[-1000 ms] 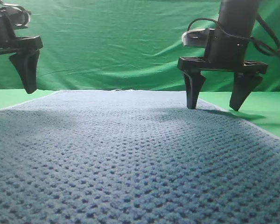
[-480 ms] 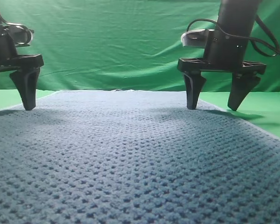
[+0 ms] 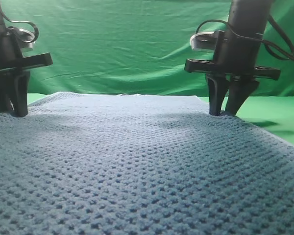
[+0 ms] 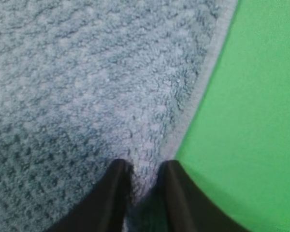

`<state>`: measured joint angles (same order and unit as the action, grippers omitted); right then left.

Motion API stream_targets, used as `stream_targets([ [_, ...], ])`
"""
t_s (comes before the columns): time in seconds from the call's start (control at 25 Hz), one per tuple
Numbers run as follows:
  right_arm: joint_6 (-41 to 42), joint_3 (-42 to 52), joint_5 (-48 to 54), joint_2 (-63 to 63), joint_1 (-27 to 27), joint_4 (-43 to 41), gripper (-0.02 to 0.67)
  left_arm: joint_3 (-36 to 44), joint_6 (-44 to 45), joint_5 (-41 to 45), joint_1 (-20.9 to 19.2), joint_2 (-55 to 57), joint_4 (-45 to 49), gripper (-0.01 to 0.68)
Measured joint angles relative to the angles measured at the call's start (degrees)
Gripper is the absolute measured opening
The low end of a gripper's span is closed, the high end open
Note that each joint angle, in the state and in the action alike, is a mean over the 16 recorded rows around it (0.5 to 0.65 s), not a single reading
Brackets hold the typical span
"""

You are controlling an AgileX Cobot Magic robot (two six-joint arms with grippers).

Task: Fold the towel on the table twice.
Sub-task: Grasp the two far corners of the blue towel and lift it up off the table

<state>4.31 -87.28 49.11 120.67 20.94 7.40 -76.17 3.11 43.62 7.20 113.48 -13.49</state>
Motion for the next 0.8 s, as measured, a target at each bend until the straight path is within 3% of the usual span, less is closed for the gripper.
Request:
stream_targets([
  [0.28,-0.35,-1.74,2.63,-0.62,0.03,0.36,0.014,-2.37,0.74,2.95,0.00,0.25,-0.66,0.013],
  [0.52,-1.77,-7.13,4.44,-2.49,0.14,-2.34,0.000,-8.96,0.93,6.08,0.00,-0.62,-0.10,0.000],
  [0.8,-3.67,-20.45,4.77,-4.52,0.27,-7.37,0.000,-23.35,0.93,7.67,0.00,-2.19,0.16,0.000],
])
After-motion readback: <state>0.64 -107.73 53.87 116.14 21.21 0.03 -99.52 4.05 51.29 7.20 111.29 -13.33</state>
